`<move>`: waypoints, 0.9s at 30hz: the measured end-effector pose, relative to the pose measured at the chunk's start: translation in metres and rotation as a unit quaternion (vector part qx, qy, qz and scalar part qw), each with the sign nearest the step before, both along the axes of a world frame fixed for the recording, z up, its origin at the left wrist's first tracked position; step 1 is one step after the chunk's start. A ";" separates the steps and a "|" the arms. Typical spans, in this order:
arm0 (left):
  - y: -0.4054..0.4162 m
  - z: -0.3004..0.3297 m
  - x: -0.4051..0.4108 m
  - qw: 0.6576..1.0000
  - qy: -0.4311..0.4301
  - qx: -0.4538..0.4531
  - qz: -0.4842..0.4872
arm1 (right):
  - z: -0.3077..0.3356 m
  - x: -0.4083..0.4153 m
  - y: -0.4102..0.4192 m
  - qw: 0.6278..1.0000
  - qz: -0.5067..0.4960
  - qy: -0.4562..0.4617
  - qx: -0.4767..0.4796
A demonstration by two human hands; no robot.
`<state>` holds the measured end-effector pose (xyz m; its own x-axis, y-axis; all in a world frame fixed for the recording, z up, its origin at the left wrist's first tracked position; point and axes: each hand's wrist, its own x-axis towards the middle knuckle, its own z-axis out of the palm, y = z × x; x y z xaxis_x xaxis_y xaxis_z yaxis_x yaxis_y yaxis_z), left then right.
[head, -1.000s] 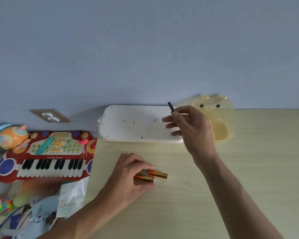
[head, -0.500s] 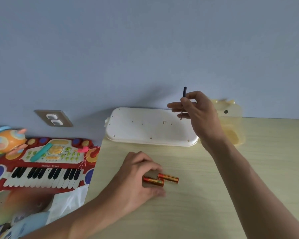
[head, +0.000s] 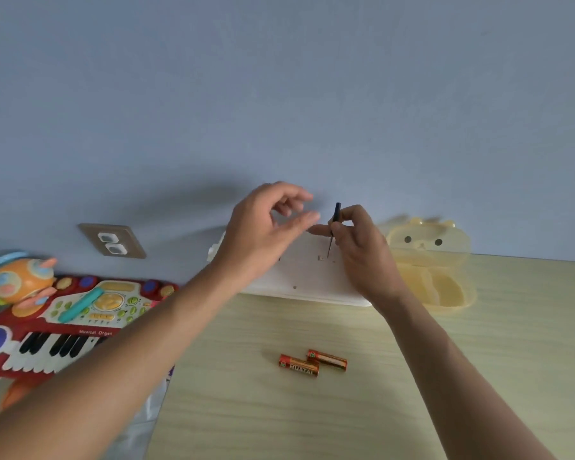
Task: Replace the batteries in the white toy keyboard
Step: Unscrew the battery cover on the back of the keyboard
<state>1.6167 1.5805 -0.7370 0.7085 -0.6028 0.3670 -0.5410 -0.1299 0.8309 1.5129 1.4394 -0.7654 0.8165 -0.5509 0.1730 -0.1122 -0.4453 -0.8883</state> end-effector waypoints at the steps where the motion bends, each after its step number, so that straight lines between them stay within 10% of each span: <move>1: -0.009 0.001 0.006 1.000 0.014 -0.005 -0.010 | -0.001 0.000 0.001 1.000 0.003 0.002 -0.005; 27: -0.045 -0.019 0.009 0.991 0.096 -0.038 -0.087 | 0.000 -0.007 -0.010 0.999 0.045 -0.006 0.017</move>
